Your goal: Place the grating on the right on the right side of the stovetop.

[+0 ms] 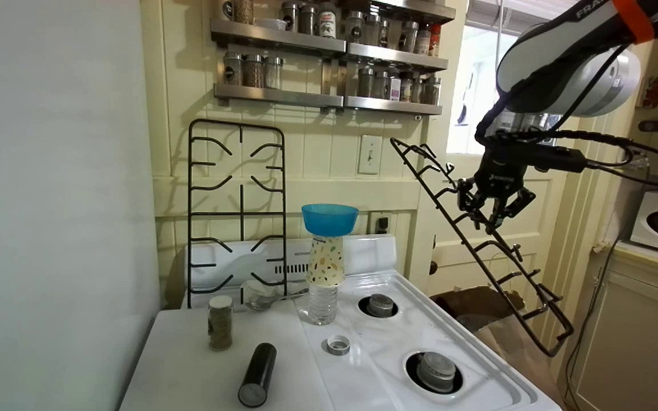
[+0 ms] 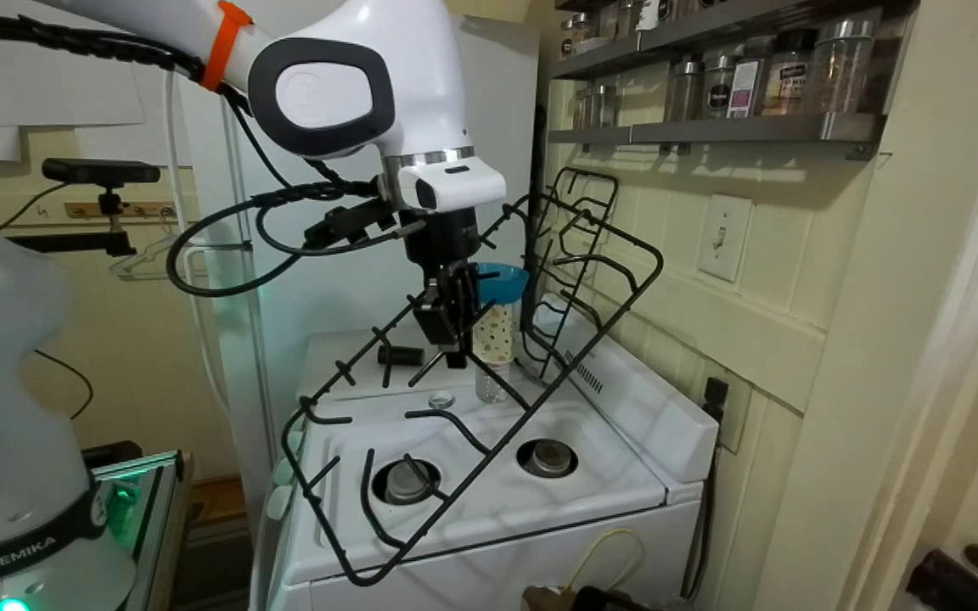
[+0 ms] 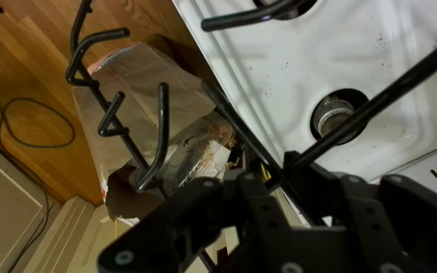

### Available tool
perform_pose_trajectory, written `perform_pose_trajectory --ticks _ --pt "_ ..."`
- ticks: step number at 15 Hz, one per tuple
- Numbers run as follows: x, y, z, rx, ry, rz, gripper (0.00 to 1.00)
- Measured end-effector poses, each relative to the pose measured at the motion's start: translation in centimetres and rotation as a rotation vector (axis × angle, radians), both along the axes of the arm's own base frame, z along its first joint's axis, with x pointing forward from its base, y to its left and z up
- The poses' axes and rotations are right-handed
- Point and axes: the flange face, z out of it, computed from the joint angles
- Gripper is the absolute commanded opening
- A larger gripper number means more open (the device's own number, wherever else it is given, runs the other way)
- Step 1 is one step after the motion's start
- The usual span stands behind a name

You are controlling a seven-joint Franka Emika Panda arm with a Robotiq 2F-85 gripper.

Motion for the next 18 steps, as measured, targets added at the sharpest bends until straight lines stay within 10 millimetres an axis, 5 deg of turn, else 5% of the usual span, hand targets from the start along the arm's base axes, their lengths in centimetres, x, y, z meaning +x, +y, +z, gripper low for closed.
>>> perform_pose_trajectory --ticks 9,15,16,17,18 --pt "2.1 -0.8 -5.9 0.292 0.102 0.053 0.06" --pt "3.2 -0.4 -7.0 0.368 0.151 0.048 0.06" --pt "3.6 -0.4 -6.9 0.386 0.142 0.043 0.24" --pt "3.8 -0.3 -6.9 0.403 0.132 0.038 0.24" --pt "4.0 -0.3 -6.8 0.413 0.126 0.034 0.06"
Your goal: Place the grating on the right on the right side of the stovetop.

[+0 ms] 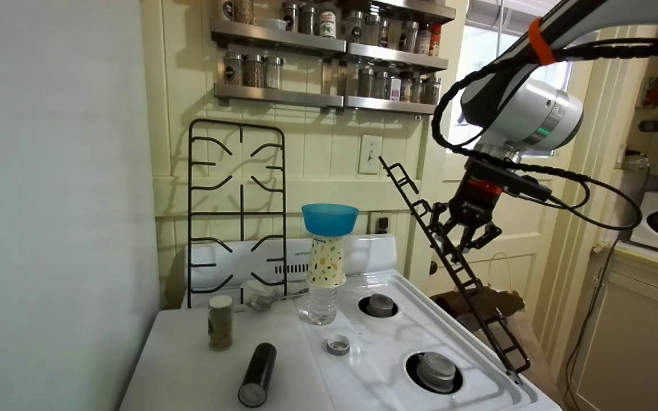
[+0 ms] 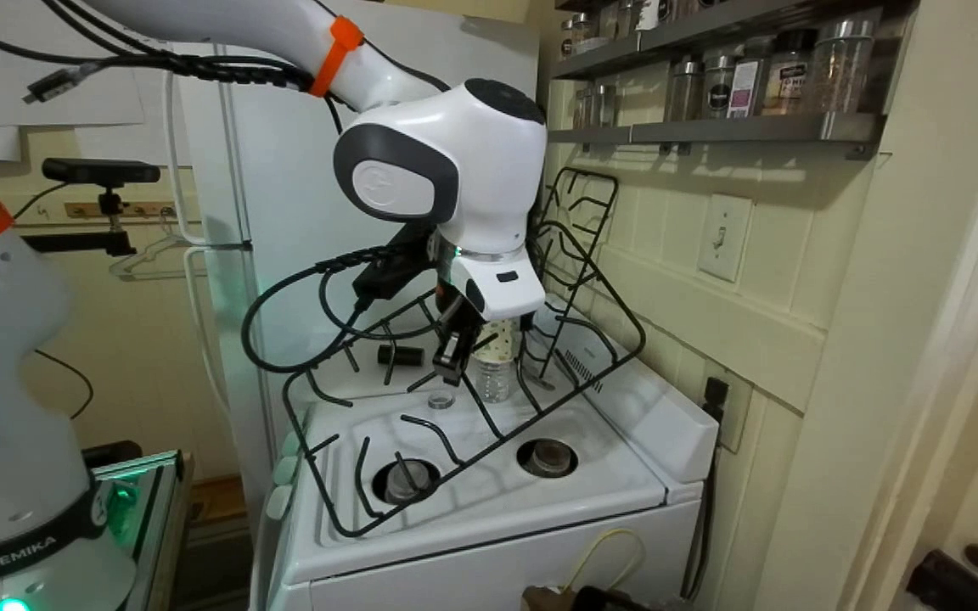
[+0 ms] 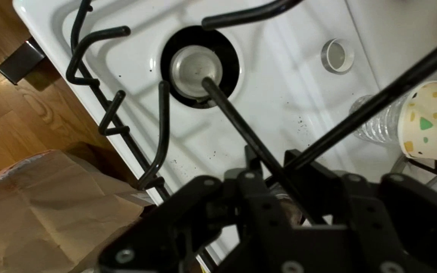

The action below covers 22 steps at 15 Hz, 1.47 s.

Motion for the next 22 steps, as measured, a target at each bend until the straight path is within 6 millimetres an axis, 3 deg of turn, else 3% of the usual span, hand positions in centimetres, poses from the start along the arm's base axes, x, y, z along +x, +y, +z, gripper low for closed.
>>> perform_pose_trajectory --ticks 7,16,19,22 --pt "0.2 0.1 -0.7 0.069 -0.043 0.046 0.06" --pt "-3.0 -7.7 -0.2 0.308 -0.13 -0.102 0.06" --pt "-2.7 -8.5 0.6 0.282 -0.106 -0.114 0.06" --pt "-1.8 -7.7 1.7 0.201 -0.042 -0.129 0.06"
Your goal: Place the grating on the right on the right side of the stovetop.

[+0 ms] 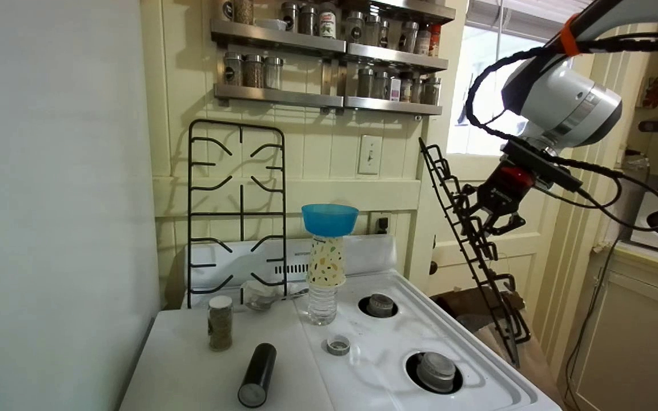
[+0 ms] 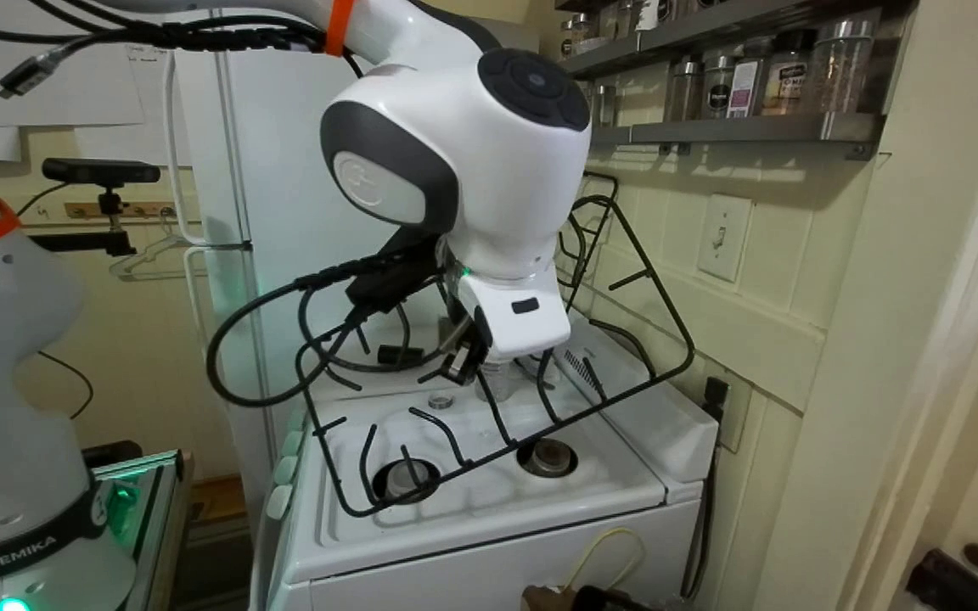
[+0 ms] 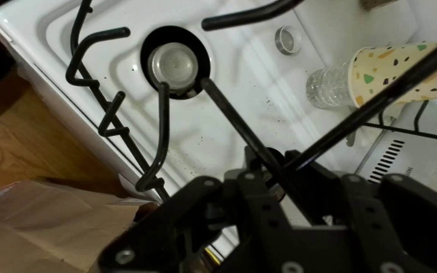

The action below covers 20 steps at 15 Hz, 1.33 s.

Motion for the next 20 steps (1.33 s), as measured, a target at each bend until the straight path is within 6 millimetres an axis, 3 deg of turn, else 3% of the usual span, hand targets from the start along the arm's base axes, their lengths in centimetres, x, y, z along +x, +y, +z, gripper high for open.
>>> perform_pose_trajectory --ticks 7,12,19,20 --pt "2.0 6.4 0.5 -0.235 0.213 0.042 0.06" --pt "1.3 9.9 -0.5 -0.307 0.38 0.102 0.06" --pt "1.7 9.4 -4.4 -0.423 0.539 0.06 0.06" --pt "2.1 9.4 -4.8 -0.452 0.551 0.051 0.24"
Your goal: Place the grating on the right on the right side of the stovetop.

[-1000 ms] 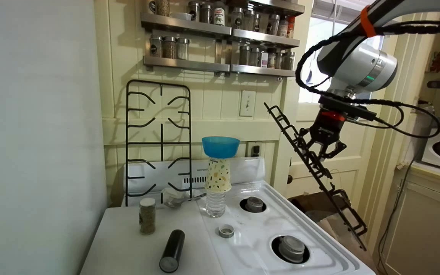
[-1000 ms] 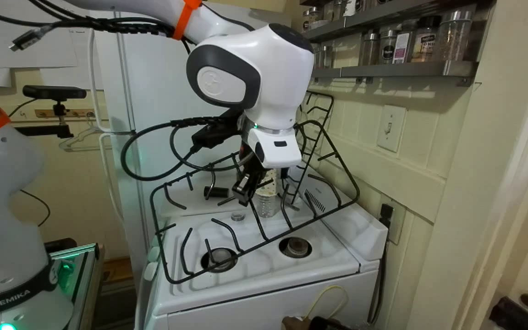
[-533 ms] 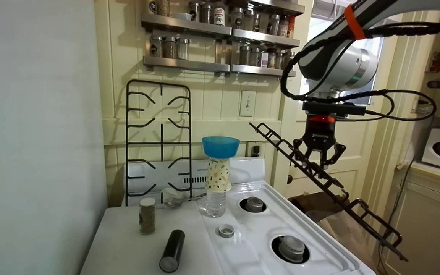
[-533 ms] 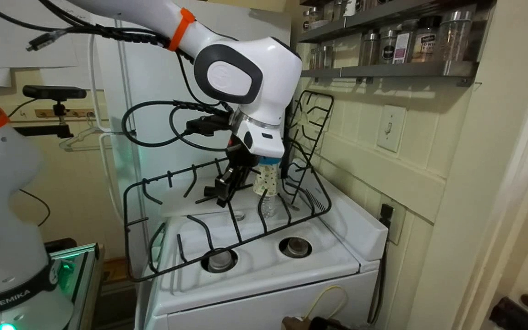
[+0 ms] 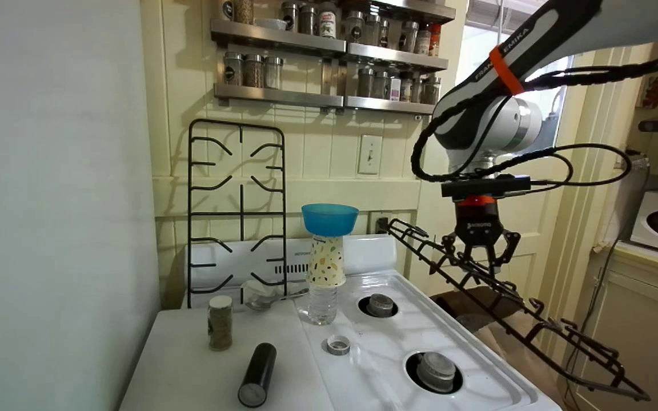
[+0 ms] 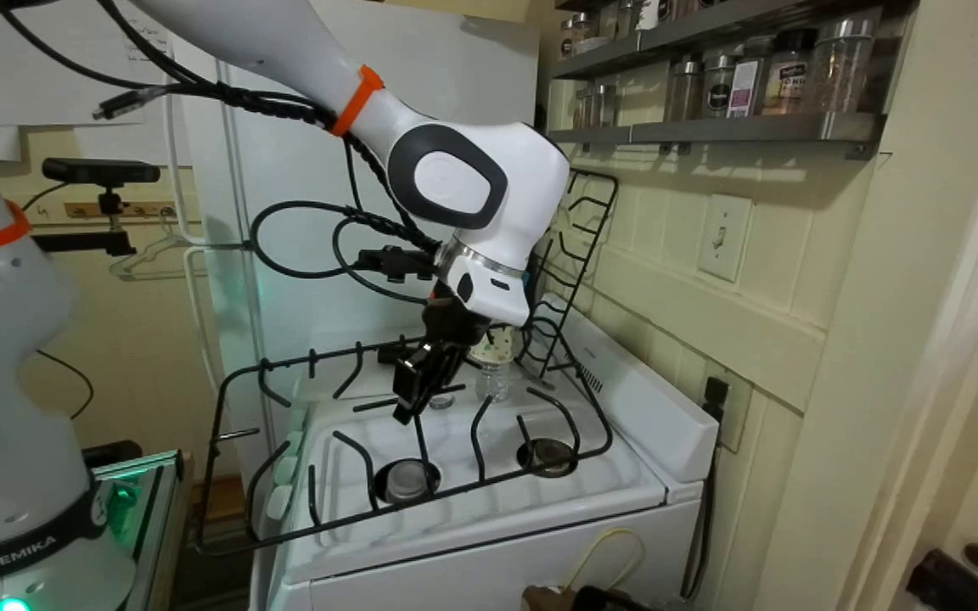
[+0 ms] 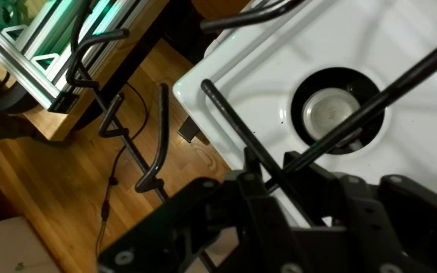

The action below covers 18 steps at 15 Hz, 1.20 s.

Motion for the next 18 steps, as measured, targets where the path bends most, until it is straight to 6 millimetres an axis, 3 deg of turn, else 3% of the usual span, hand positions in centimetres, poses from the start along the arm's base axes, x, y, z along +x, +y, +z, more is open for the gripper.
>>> perform_pose_trajectory --ticks 2,3,12,18 --pt "1.1 0.5 -0.6 -0.034 -0.021 -0.003 0.24" --pt "1.5 0.8 -0.7 -0.04 -0.027 -0.003 0.06" --pt "1.7 2.0 -3.3 -0.091 0.042 0.045 0.06" --pt "2.8 1.5 -2.8 -0.125 0.07 0.029 0.06"
